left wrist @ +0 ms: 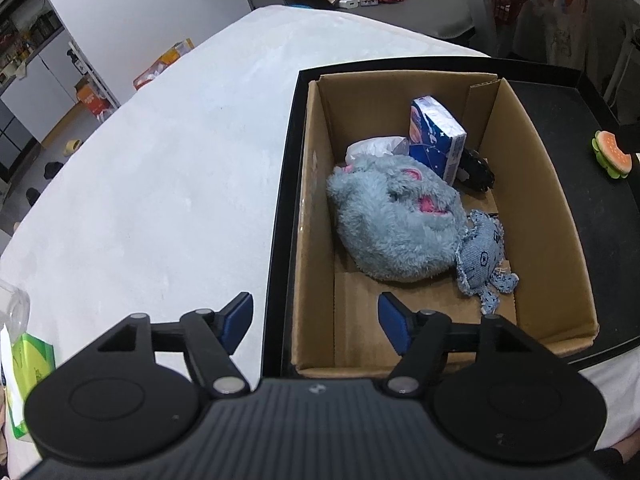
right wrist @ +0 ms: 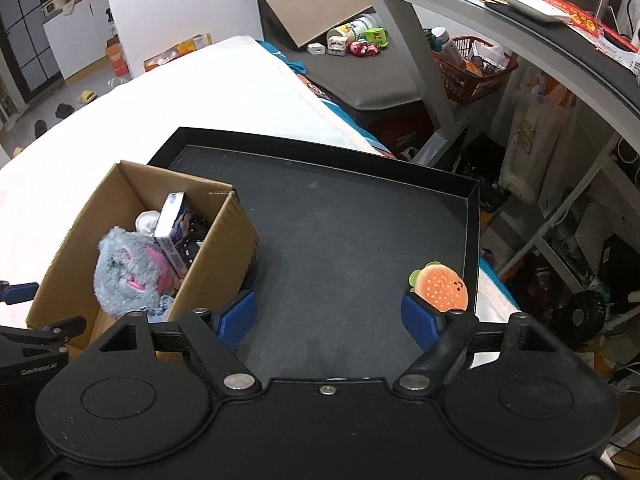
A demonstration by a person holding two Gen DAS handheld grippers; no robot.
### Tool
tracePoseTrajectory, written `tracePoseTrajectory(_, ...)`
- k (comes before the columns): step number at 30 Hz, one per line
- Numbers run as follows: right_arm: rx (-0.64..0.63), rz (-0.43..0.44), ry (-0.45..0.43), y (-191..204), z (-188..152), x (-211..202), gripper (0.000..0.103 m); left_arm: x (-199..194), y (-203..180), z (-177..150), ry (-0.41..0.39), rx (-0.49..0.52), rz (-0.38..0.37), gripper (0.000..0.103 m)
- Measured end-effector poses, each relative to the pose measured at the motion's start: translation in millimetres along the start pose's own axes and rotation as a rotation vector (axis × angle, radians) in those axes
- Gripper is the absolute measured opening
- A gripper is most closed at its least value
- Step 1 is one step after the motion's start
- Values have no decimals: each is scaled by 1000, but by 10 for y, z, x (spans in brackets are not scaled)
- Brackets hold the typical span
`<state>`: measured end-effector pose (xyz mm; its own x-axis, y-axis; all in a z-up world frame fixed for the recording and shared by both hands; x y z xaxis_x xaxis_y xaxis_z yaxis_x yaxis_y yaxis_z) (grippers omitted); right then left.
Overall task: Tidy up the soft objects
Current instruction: 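Move the right gripper to the hamburger plush on the tray, then grasp the hamburger plush with the right gripper and lift it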
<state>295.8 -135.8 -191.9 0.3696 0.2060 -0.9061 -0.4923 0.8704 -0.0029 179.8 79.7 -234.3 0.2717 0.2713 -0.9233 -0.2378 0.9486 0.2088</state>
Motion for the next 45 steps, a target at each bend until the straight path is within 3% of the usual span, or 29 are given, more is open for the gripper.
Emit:
tracePoseTrajectory(5, 9, -7, -17, -58, -2, 97, 85, 6, 7, 8, 15, -9, 13, 68)
tracePoseTrajectory(17, 0, -19, -10, -127, -73, 397, 85, 8, -112, 99, 32, 30, 54, 68)
tracePoseTrajectory(30, 37, -110, -29, -493, 20, 592, 85, 71, -246, 231, 62, 75, 97, 77)
tracePoseTrajectory(41, 73, -80, 43, -658, -11, 856, 84, 134, -384, 324, 102, 109, 140, 80)
tracePoseTrajectory(45, 101, -71, 68, -710, -41, 926, 77, 136, -388, 339, 110, 105, 144, 81)
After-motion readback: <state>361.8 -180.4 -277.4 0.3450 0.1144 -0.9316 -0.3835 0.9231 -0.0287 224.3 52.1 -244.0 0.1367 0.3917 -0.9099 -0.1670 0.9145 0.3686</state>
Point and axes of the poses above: each gripper's, at about its wrist camera, not at the fingertips, and x roughly the way its jaws point, y to its left, z to its top, the point moved 6 cm from there along x, roughly the way its jaws point, and after that the axes turned 9 degrees about y, right-handed, at the moved point
